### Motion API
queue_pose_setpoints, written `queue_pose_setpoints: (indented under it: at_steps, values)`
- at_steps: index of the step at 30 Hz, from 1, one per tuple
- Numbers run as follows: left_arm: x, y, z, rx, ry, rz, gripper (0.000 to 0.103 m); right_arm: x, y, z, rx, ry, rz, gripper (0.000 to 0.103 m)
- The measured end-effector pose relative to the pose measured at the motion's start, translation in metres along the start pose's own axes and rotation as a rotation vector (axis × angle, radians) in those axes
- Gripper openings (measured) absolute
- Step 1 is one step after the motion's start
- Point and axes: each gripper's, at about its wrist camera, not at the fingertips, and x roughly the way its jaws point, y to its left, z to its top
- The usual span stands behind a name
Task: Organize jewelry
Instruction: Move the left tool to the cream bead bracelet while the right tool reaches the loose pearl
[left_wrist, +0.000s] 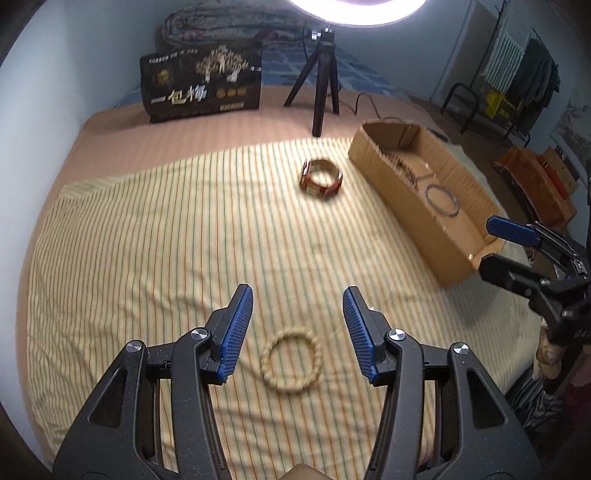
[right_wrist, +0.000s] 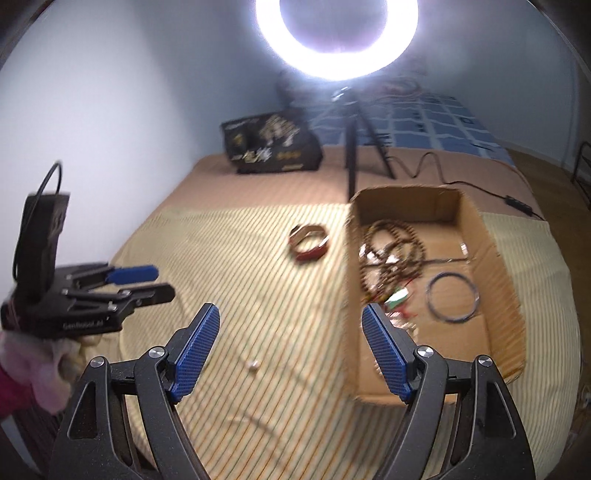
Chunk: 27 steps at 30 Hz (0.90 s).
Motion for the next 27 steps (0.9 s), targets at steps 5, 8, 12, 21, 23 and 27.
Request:
queue_pose_setpoints:
  at_steps: [5, 8, 12, 21, 23, 27]
  values:
    - [0.011, 0.003, -0.021, -0.03, 0.054, 0.014, 0.052, 0.016, 0.018, -0.018, -0.044, 0.043, 0.027, 0.079]
    - [0.022, 0.011, -0.032, -0.097, 0.096, 0.023, 0.052, 0.028, 0.03, -0.03, -0.085, 0.063, 0.029, 0.079]
    - [0.037, 0.021, -0.044, -0.197, 0.154, -0.006, 0.042, 0.046, 0.043, -0.044, -0.139, 0.091, 0.023, 0.079]
    - [0.059, 0.019, -0.051, -0.21, 0.195, 0.029, 0.035, 0.075, 0.047, -0.055, -0.152, 0.14, -0.004, 0.052]
    - [0.062, 0.018, -0.051, -0.206, 0.198, 0.035, 0.035, 0.08, 0.044, -0.054, -0.143, 0.147, -0.005, 0.049]
    - [0.072, 0.018, -0.05, -0.191, 0.213, 0.049, 0.03, 0.087, 0.042, -0.054, -0.145, 0.154, -0.011, 0.049]
